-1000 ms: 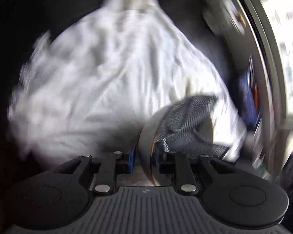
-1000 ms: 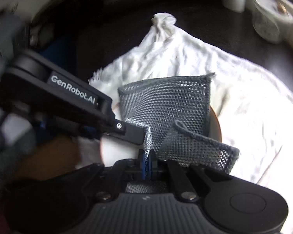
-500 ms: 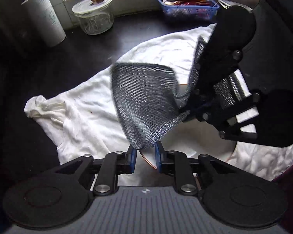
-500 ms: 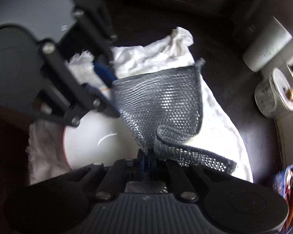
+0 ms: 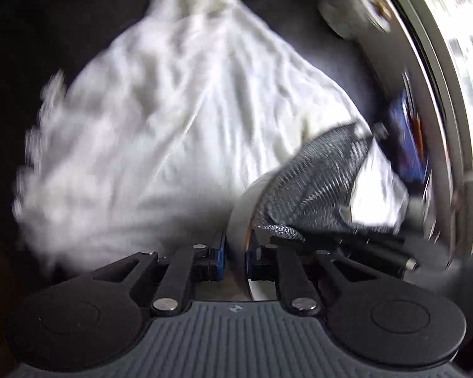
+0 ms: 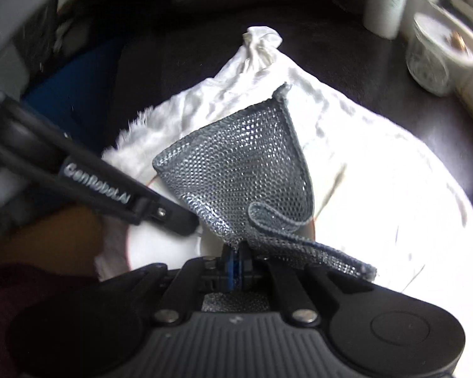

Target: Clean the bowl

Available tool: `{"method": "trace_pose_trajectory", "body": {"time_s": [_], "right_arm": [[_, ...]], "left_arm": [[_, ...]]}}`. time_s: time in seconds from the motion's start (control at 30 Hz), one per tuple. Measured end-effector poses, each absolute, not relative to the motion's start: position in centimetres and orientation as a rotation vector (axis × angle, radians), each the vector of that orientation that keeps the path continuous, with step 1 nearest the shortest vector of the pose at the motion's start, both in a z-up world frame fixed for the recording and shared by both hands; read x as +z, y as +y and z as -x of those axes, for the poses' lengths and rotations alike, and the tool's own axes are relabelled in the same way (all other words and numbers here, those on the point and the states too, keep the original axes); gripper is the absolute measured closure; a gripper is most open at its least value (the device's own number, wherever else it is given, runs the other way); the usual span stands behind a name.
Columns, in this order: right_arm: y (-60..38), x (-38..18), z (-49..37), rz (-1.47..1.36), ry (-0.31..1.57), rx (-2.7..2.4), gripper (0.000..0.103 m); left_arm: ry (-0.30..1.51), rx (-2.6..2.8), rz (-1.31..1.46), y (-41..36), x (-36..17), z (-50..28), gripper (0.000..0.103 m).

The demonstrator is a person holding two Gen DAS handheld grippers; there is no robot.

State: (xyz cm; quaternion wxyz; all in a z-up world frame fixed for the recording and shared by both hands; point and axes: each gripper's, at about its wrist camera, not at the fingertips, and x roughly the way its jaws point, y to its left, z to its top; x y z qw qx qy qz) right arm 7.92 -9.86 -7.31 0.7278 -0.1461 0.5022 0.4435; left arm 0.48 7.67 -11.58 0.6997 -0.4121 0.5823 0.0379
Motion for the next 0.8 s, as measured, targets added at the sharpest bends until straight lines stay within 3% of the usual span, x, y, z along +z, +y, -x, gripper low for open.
{"method": "trace_pose_trajectory", "body": {"time_s": [0.23, 0.57, 0.67, 0.8], "right_arm": [[-10.9, -7.2, -7.1, 0.221, 1.133, 0.986, 0.1], [-10.6, -6.0, -6.8, 0.48, 0.988, 0.967, 0.101], [-10.4, -5.5, -7.1, 0.522, 0.955, 0.978, 0.102], [-10.2, -4.8, -7.5, 0.57, 0.919, 0.989, 0.102]], "left_arm": [[1.3, 0.129, 1.061, 7.6, -12.2, 0.8, 0.089], [1.161, -0.278, -0.066, 1.3, -5.9, -4.0, 0.087], [1.113, -0.315, -0.262, 0.3, -6.0, -4.4, 0.09], [1.118, -0.306, -0.25, 1.1, -6.5, -4.5, 0.091]]}}
